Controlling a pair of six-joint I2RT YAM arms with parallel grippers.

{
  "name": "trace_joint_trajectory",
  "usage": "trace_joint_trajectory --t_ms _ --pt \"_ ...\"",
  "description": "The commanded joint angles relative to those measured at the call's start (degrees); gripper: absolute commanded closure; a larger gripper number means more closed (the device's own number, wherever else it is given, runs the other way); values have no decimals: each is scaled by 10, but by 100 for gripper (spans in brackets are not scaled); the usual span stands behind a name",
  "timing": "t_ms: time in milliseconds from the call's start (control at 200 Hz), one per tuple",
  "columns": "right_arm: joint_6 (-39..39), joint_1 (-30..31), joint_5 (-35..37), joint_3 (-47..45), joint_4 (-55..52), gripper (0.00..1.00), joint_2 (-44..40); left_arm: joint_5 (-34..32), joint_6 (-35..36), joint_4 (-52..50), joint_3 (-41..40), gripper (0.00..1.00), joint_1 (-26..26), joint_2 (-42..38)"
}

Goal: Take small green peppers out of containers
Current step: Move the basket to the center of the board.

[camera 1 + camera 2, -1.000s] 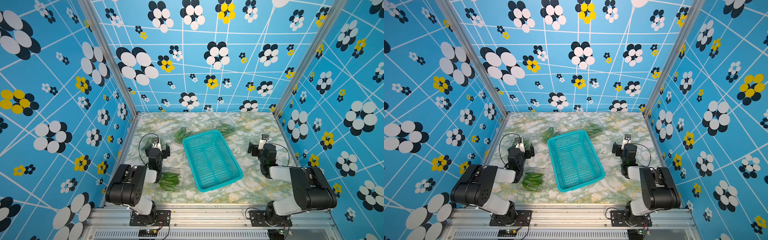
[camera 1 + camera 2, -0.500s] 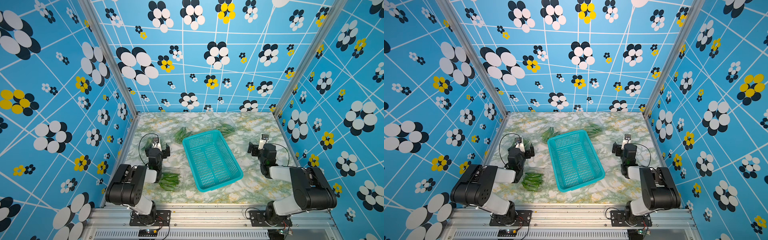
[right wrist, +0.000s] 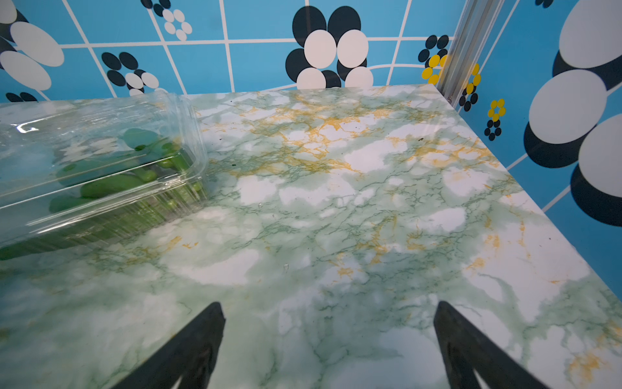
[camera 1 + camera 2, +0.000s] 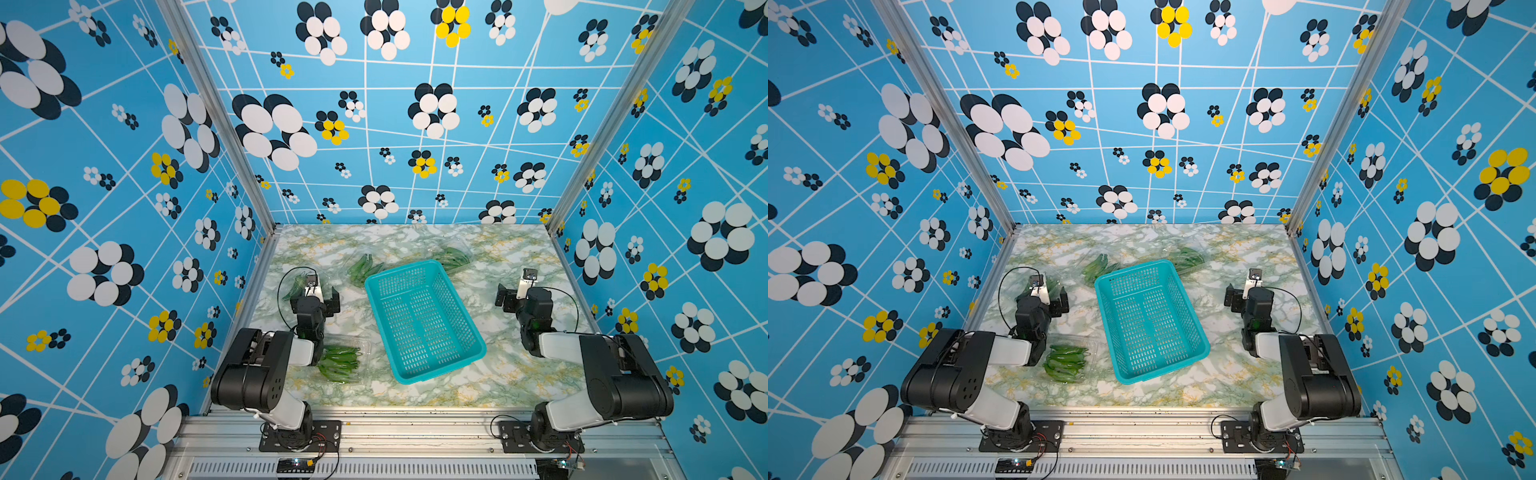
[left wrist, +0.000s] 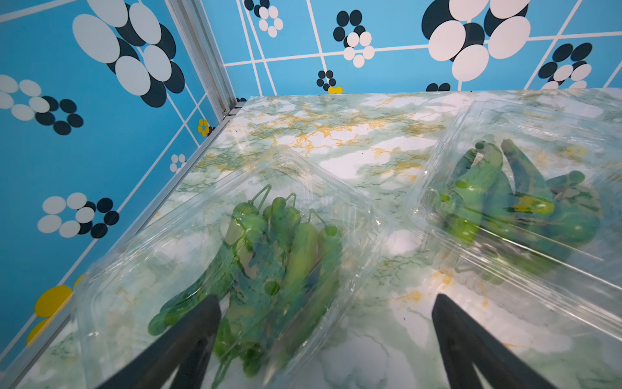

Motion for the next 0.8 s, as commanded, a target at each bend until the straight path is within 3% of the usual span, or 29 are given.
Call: trace_joint_trajectory --t_ms 0,710,795 --pt "-4 0 7 -4 -1 1 3 -5 -6 -4 10 0 4 2" --pt "-5 0 12 -4 1 1 2 16 -16 -18 15 1 18 0" --pt "-4 1 17 30 -77 1 -25 18 -14 -18 15 0 17 -1"
